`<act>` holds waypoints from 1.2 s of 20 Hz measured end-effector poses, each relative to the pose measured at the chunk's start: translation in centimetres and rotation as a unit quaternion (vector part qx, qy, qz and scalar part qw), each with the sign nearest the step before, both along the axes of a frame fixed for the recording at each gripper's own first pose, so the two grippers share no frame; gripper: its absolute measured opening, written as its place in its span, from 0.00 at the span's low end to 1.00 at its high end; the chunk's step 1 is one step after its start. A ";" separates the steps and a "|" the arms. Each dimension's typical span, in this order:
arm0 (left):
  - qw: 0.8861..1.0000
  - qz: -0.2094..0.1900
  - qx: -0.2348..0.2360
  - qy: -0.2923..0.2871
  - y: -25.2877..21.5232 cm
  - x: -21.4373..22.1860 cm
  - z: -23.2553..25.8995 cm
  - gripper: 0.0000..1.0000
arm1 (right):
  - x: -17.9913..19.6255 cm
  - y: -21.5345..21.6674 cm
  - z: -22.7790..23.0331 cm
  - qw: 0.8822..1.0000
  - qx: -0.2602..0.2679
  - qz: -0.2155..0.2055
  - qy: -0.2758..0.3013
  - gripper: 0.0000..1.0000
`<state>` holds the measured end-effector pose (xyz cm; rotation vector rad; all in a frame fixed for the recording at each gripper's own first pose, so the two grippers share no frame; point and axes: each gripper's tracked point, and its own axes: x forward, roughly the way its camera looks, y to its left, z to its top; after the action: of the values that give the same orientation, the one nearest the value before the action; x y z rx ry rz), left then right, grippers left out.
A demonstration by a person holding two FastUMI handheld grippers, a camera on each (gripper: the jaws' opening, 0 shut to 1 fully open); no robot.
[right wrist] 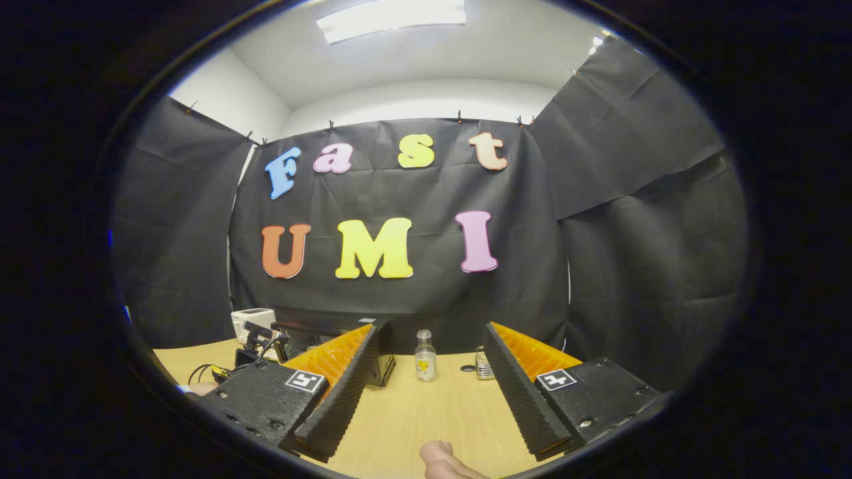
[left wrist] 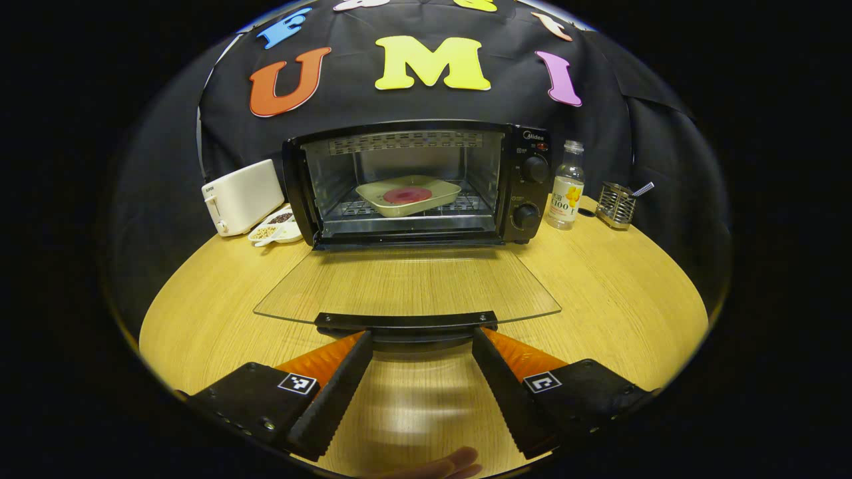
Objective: Open the electric oven with the left hand, put the food in, and close the electric oven.
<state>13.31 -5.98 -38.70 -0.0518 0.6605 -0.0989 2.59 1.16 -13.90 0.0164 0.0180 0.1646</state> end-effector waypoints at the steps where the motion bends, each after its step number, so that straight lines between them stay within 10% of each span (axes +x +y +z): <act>1: 1.000 0.002 -0.001 -0.003 0.0 0.1 0.4 0.97 | -0.1 -0.2 0.0 1.000 0.003 -0.002 0.001 0.96; 24: 0.993 0.040 0.016 -0.114 3.5 9.3 6.7 0.98 | -0.4 -0.9 -1.5 0.999 -0.006 -0.019 0.031 0.96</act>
<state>22.60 -2.45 -31.96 -0.0357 0.4304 -0.0173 2.20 0.31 -15.42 0.0104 0.0813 0.1262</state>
